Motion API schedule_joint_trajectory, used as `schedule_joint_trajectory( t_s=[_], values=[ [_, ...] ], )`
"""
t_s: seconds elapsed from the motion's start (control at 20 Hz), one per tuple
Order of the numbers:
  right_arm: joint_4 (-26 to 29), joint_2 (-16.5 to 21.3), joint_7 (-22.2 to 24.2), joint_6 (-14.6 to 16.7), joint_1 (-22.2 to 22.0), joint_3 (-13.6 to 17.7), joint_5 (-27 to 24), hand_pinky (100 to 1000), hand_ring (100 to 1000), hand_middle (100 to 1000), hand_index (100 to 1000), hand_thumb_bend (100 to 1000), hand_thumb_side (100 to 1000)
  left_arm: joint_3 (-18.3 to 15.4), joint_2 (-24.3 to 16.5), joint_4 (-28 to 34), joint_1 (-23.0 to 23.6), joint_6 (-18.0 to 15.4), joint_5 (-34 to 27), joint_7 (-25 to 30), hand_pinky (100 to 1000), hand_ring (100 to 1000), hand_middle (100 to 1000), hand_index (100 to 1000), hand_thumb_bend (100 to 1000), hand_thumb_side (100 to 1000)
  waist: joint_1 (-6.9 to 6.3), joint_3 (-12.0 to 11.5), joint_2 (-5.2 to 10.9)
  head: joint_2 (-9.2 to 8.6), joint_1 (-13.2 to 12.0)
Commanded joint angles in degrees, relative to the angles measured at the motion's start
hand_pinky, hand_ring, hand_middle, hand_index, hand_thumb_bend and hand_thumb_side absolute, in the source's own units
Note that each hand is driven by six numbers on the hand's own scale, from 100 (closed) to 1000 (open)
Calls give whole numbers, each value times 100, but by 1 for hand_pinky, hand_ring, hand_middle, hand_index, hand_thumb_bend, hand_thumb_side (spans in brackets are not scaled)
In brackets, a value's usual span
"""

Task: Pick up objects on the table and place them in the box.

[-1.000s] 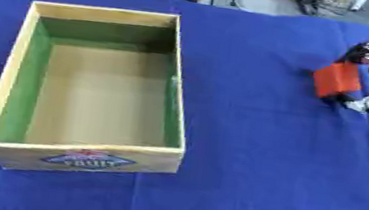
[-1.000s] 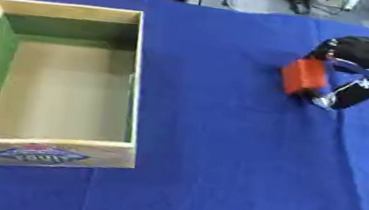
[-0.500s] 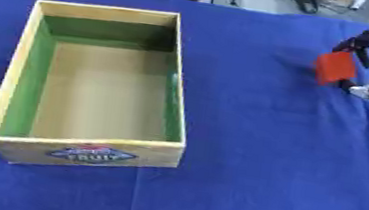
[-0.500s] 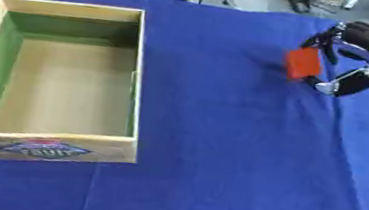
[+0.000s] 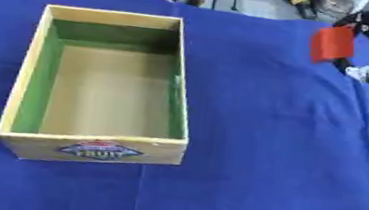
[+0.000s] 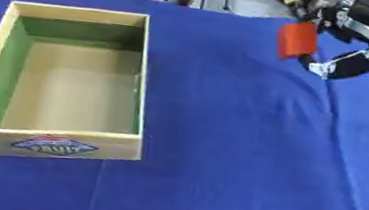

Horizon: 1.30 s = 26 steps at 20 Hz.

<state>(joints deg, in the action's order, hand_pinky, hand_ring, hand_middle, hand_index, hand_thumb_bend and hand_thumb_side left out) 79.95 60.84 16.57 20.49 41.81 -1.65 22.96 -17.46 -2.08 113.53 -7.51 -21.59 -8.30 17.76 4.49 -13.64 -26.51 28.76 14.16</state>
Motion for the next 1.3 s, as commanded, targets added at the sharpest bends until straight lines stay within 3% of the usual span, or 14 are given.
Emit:
schedule_joint_trajectory(
  t_s=[0.05,0.4,0.65,0.95,1.3],
  values=[
    [464,306,-14,-236,86,16,-401,712,626,115,113,100,199,-20,-165,106,-23,54,-68,-13,271,400,456,642,100,987,4,18,223,62,-21],
    [1125,96,-65,-612,405,-203,-835,703,618,111,112,100,201,-6,-261,106,-40,113,-169,-52,273,400,454,641,100,978,47,-55,471,171,17],
    [1324,-709,162,-778,1063,-597,-918,700,613,108,112,100,202,6,-280,106,-13,147,-243,-64,274,400,454,641,100,977,39,-121,596,233,35],
    [1425,-1654,37,-1090,1619,-1000,-385,689,606,108,113,100,202,36,-270,106,-20,213,-270,-30,274,400,454,640,100,981,69,-140,635,355,177],
    [1379,-2612,-260,-1527,1782,-1388,304,686,596,100,114,100,204,104,-284,106,-141,178,-400,60,275,401,453,640,100,974,116,-300,618,367,308]
  ],
)
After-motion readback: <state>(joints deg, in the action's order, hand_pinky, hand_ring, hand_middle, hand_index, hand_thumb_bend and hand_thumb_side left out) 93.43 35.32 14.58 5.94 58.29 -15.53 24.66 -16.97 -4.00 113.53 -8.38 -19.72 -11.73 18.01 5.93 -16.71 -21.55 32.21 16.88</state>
